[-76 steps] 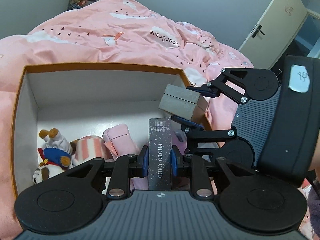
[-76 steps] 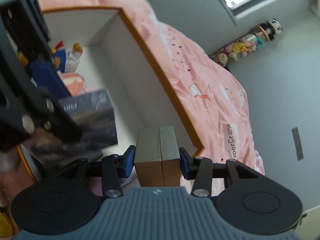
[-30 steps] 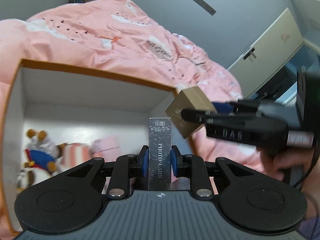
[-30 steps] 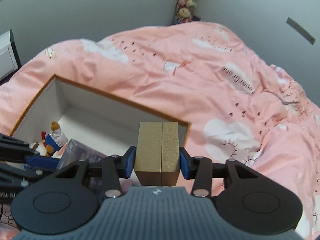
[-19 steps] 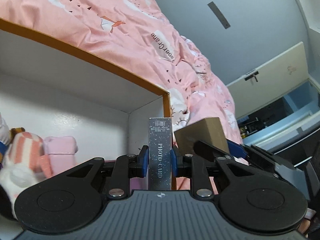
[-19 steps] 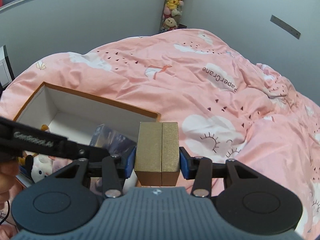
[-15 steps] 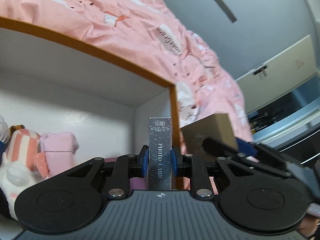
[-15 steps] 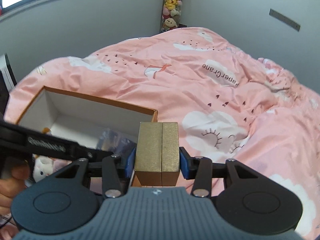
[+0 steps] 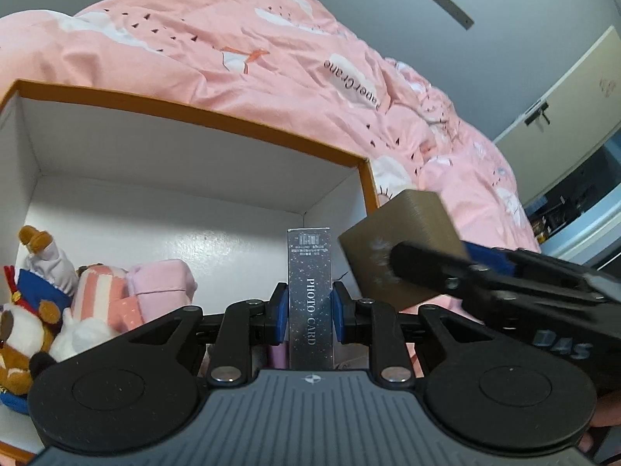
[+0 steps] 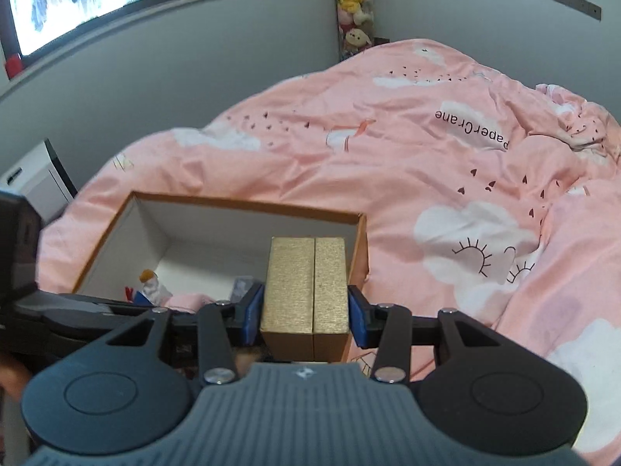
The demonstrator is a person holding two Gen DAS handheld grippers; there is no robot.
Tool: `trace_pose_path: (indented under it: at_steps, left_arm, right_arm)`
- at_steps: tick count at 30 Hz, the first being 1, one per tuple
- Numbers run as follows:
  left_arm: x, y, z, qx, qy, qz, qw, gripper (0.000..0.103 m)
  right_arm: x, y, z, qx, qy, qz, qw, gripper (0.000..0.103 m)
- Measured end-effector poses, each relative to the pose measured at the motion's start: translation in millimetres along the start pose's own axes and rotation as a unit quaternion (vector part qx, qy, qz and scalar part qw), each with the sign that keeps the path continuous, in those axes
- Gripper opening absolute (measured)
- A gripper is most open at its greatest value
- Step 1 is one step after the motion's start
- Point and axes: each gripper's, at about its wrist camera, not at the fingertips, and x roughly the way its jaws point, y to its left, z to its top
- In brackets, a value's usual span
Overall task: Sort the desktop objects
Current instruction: 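Lower the gold box into the shoebox with the right gripper while the left lowers the PHOTO CARD box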
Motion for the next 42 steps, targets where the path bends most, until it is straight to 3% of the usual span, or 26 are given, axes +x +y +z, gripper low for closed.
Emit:
trace_pose_path:
  at_steps: [8, 17, 22, 29, 42]
  left_arm:
    - [-9.1, 23.7, -2.1, -0.043, -0.013, -0.022, 0.9988, 0.026]
    - [-8.5, 56.8, -8.0, -0.117, -0.012, -0.074, 0.9903, 0.026]
    - [-11.9, 63.8, -7.4, -0.125, -0.02, -0.084, 0.9883, 0.026]
    - [-11.1, 71.1, -6.3, -0.137, -0.017, -0.094, 0.9859, 0.026]
    - [-21.4, 72.1, -3.8, -0.131, -0.029, -0.082, 0.9876, 0.026]
  right_arm:
    - [7.6, 28.0, -0.6, -0.037, 0.008, -0.057, 0.998, 0.047]
    - [18.9, 29.0, -8.1, 0.024, 0.038, -0.053, 0.998, 0.047]
    - [35.7, 28.8, -22.1, 0.039, 0.076, -0.069, 0.994, 0.047]
    - [50.0, 39.3, -28.5, 0.01, 0.085, -0.098, 0.992, 0.047]
    - [68.2, 43.4, -24.4, -0.004, 0.162, -0.087, 0.983, 0.048]
